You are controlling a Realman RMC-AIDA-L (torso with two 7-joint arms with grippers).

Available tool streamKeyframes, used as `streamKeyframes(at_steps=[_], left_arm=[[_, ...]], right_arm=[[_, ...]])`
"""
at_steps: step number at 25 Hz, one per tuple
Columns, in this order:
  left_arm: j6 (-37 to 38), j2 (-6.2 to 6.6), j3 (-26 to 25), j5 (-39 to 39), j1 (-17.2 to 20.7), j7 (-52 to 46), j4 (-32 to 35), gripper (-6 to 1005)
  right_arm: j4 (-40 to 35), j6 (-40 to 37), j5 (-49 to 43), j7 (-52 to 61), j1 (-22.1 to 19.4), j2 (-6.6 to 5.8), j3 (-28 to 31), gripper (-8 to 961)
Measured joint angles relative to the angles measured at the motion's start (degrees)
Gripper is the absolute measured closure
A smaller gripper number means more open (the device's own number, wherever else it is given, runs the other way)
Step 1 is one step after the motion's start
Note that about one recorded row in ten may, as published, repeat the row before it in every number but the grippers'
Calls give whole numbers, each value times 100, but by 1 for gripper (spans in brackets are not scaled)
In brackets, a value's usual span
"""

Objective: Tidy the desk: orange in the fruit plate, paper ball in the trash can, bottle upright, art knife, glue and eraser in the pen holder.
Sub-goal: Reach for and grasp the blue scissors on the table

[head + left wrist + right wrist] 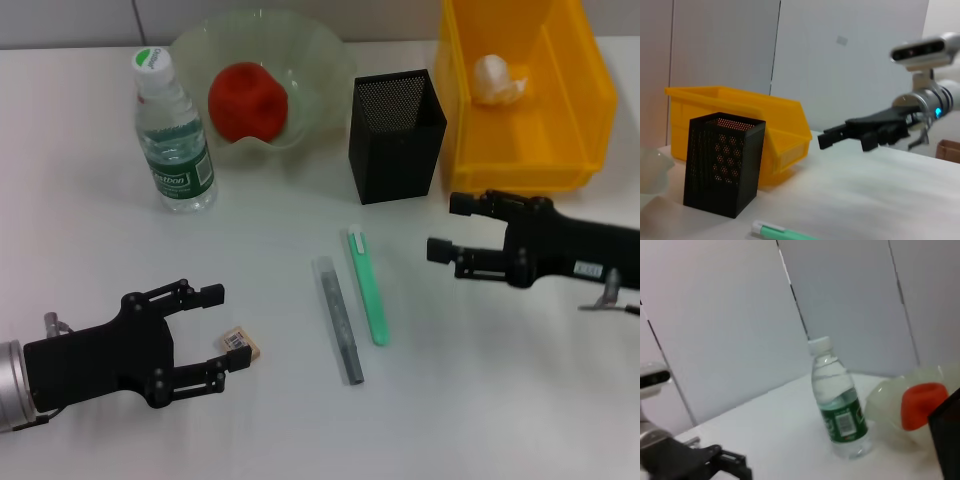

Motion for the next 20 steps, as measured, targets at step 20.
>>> streamKeyframes(at_steps=[20], left_arm=[[11, -54, -284, -16, 47, 42, -18, 200]], right_arm=[[-2424, -529, -2453, 4929, 1840, -6, -1691, 120]])
